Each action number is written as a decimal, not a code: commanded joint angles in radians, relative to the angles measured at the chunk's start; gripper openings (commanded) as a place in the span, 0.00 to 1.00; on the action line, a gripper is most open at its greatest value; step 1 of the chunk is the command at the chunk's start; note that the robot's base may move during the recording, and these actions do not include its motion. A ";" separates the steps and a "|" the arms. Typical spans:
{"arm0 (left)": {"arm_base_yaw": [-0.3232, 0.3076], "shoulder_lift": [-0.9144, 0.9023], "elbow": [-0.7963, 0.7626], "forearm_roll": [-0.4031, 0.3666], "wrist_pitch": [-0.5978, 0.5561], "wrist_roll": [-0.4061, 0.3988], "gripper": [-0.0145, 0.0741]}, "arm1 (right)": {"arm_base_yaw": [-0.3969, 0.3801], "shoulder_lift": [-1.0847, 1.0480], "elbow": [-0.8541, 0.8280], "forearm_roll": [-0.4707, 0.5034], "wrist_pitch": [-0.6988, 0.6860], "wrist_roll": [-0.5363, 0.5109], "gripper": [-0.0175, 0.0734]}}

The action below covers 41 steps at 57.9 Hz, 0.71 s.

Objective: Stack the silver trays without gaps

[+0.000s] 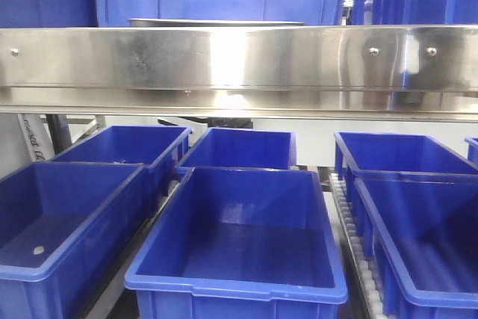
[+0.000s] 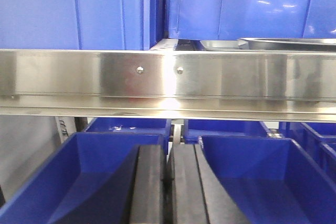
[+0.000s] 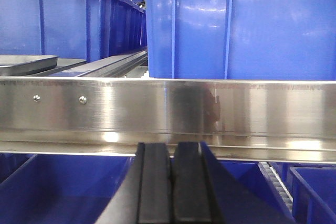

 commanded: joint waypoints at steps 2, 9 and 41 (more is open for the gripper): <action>-0.005 -0.005 -0.002 0.009 -0.041 0.000 0.14 | 0.003 -0.004 0.001 -0.010 -0.016 -0.001 0.11; -0.005 -0.005 -0.002 0.007 -0.041 0.000 0.14 | 0.003 -0.004 0.001 -0.010 -0.016 -0.001 0.11; -0.005 -0.005 -0.002 0.007 -0.041 0.000 0.14 | 0.003 -0.004 0.001 -0.010 -0.016 -0.001 0.11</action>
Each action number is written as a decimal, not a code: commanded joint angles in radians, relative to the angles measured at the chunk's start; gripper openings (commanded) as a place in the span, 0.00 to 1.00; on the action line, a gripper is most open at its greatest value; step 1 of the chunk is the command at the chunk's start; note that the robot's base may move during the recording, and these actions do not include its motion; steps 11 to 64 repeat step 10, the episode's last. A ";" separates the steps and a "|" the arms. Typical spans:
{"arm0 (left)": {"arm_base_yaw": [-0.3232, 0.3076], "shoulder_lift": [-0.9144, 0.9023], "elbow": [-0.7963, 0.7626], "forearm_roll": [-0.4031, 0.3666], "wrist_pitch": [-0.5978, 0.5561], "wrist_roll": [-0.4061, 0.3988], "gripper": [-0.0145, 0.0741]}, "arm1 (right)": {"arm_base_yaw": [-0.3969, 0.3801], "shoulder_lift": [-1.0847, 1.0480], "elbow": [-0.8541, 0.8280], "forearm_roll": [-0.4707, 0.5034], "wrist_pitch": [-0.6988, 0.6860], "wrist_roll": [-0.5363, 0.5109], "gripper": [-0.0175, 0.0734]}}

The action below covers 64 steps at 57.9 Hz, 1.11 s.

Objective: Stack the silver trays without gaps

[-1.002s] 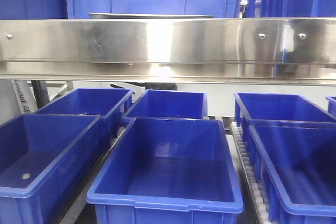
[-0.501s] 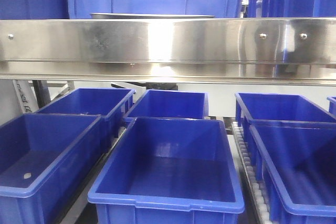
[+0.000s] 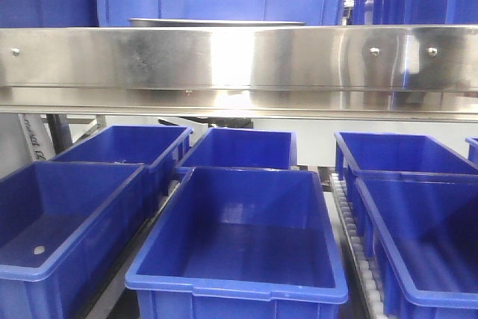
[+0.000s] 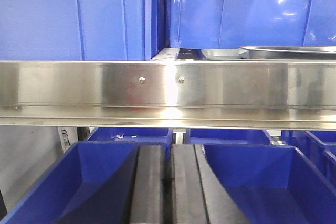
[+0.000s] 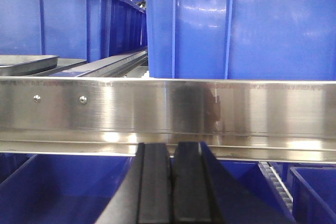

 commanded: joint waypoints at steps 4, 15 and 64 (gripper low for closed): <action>-0.005 -0.005 -0.002 0.005 -0.020 0.000 0.14 | 0.003 -0.004 0.001 -0.010 -0.016 -0.001 0.11; -0.005 -0.005 -0.002 0.005 -0.020 0.000 0.14 | 0.003 -0.004 0.001 -0.010 -0.016 -0.001 0.11; -0.005 -0.005 -0.002 0.005 -0.020 0.000 0.14 | 0.003 -0.004 0.001 -0.010 -0.016 -0.001 0.11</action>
